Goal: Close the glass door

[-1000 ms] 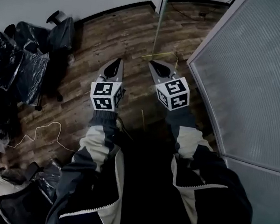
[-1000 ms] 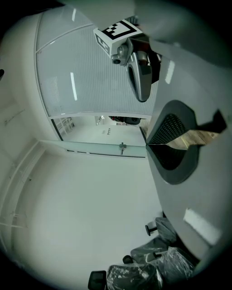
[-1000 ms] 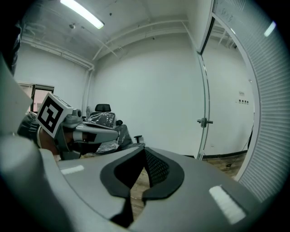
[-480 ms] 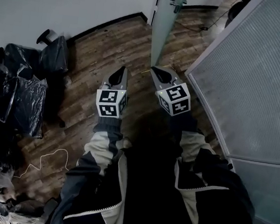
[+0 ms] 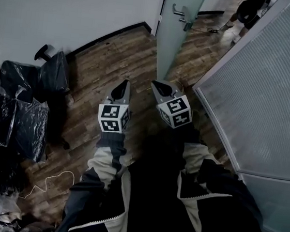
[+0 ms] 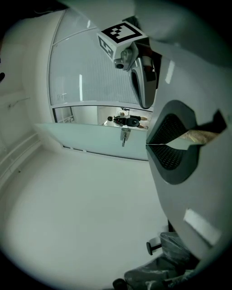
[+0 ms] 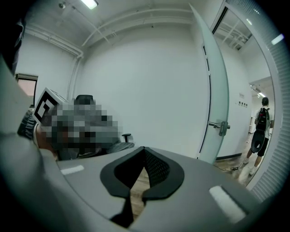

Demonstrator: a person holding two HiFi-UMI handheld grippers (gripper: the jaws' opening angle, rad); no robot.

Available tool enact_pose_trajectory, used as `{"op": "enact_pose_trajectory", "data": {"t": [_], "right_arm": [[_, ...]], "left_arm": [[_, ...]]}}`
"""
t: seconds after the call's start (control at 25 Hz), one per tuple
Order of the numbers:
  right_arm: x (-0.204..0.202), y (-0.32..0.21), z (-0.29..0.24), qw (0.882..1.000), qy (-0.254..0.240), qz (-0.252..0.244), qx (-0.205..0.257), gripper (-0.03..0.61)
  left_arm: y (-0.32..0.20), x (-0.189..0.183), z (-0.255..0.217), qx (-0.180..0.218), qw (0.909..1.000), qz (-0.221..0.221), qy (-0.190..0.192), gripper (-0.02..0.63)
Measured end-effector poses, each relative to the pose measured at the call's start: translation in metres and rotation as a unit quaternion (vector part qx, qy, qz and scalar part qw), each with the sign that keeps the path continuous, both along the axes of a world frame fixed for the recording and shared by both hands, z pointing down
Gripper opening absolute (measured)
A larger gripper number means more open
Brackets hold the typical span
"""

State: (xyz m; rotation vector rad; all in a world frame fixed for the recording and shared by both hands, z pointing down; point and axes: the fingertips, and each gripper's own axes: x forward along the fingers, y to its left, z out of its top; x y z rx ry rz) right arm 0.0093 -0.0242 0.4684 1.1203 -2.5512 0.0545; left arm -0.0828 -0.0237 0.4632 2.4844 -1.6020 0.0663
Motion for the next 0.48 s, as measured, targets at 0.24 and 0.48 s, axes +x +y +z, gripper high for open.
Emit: {"op": "enact_pose_trajectory", "data": {"t": [0.24, 0.48], "right_arm": [[-0.001, -0.083, -0.006, 1.000, -0.009, -0.002, 0.006, 0.005], [0.019, -0.254, -0.014, 0.999, -0.018, -0.025, -0.010, 0.005]], "left_arm": [[-0.079, -0.004, -0.007, 0.000, 0.9999, -0.010, -0.008, 0.002], [-0.244, 0.022, -0.021, -0.018, 0.9993, -0.026, -0.018, 0.002]]}}
